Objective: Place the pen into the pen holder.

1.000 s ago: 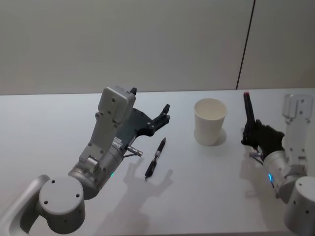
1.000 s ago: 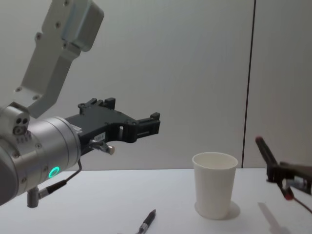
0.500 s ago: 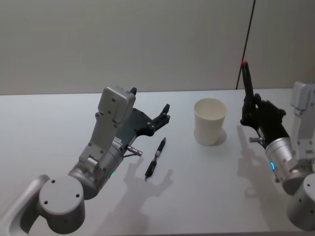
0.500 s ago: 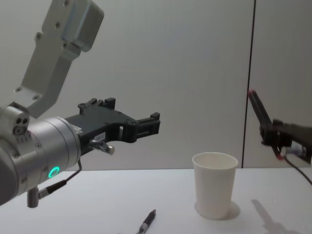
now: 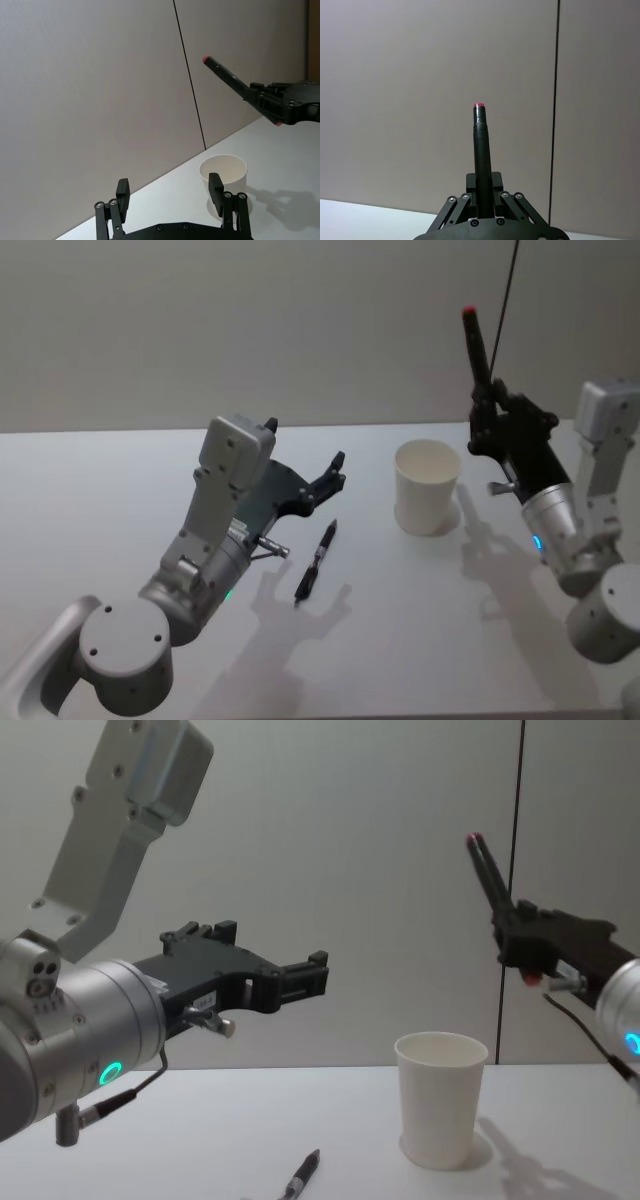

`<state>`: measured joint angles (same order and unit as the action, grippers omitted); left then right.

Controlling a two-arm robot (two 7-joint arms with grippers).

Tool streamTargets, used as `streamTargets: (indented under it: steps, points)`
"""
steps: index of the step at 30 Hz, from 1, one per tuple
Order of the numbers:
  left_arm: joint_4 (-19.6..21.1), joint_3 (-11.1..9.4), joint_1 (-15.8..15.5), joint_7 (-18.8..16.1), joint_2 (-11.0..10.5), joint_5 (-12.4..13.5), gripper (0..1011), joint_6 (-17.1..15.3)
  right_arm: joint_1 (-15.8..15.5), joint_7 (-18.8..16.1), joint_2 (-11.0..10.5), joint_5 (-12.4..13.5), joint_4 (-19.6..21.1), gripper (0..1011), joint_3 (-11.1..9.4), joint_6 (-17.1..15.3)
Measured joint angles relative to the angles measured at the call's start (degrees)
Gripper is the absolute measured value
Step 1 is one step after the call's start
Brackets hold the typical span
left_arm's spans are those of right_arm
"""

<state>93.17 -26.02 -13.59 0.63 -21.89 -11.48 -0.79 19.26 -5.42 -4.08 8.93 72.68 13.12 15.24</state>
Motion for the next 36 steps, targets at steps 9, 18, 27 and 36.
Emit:
streamTargets:
  steps: [9, 18, 27, 36]
  points:
    - [0.0, 0.0, 0.0, 0.0, 0.0, 0.0, 1003, 0.0, 6.5, -3.1, 1.7, -2.8, -11.3, 167, 0.0, 6.4]
    - [0.0, 0.0, 0.0, 0.0, 0.0, 0.0, 1003, 0.0, 12.7, -4.3, 3.5, -5.1, -23.2, 166, 0.3, 11.3]
    - [0.0, 0.0, 0.0, 0.0, 0.0, 0.0, 1003, 0.0, 18.5, -5.0, 5.2, -6.5, -35.1, 167, 0.7, 16.0]
    - [0.0, 0.0, 0.0, 0.0, 0.0, 0.0, 1003, 0.0, 23.1, -6.7, 6.5, -6.7, -44.9, 166, 0.6, 20.8]
